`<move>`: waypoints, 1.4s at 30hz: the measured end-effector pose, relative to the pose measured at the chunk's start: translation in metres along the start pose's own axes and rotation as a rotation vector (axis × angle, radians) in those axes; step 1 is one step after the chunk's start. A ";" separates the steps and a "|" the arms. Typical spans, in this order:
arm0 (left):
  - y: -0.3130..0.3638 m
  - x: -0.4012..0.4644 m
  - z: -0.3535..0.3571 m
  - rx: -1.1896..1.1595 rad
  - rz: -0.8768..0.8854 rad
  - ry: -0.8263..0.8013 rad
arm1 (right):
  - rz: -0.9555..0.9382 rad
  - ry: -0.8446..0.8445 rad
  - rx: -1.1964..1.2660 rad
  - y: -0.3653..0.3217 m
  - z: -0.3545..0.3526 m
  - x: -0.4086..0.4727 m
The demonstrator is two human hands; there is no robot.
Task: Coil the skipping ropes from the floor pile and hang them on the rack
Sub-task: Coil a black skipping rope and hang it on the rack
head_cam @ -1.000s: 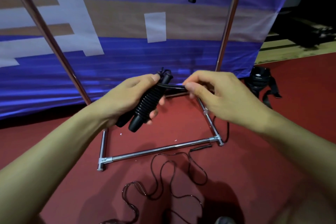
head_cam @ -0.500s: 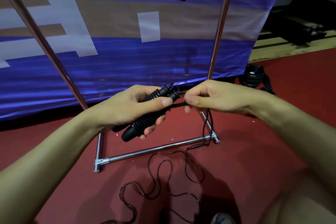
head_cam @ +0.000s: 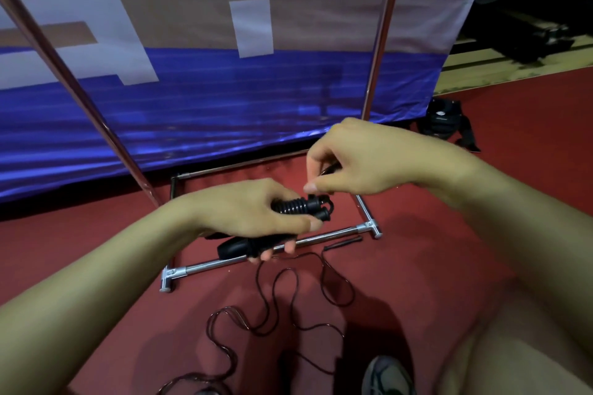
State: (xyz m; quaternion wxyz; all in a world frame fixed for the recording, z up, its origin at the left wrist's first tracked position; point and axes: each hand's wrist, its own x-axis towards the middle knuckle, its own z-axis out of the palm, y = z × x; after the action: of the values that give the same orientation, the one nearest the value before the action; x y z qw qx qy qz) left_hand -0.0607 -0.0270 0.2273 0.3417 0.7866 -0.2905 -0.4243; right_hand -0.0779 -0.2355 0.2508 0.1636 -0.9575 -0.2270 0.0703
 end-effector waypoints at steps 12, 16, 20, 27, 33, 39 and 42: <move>-0.015 -0.014 -0.024 -0.518 0.157 0.106 | -0.129 0.331 0.165 -0.009 0.021 -0.014; -0.005 -0.014 -0.027 -0.612 0.144 0.133 | -0.191 0.459 0.247 -0.009 0.019 -0.018; 0.004 -0.015 -0.027 -0.563 0.147 0.259 | -0.078 0.513 0.614 -0.012 0.027 -0.014; 0.005 -0.015 -0.022 -0.482 0.211 0.341 | 0.033 -0.017 0.755 0.020 0.032 -0.008; -0.002 -0.023 -0.022 -0.359 0.255 -0.031 | 0.076 -0.127 0.573 0.027 0.013 -0.010; -0.002 -0.010 -0.007 0.017 0.032 -0.101 | 0.095 -0.016 0.273 0.009 0.015 0.001; -0.006 -0.003 -0.005 0.006 -0.018 0.006 | 0.074 0.187 0.131 -0.001 0.011 0.002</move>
State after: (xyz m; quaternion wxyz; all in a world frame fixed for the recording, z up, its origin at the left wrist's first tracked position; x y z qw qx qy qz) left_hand -0.0569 -0.0197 0.2260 0.3362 0.7917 -0.2836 -0.4240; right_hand -0.0793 -0.2306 0.2404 0.2437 -0.9548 -0.1700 0.0015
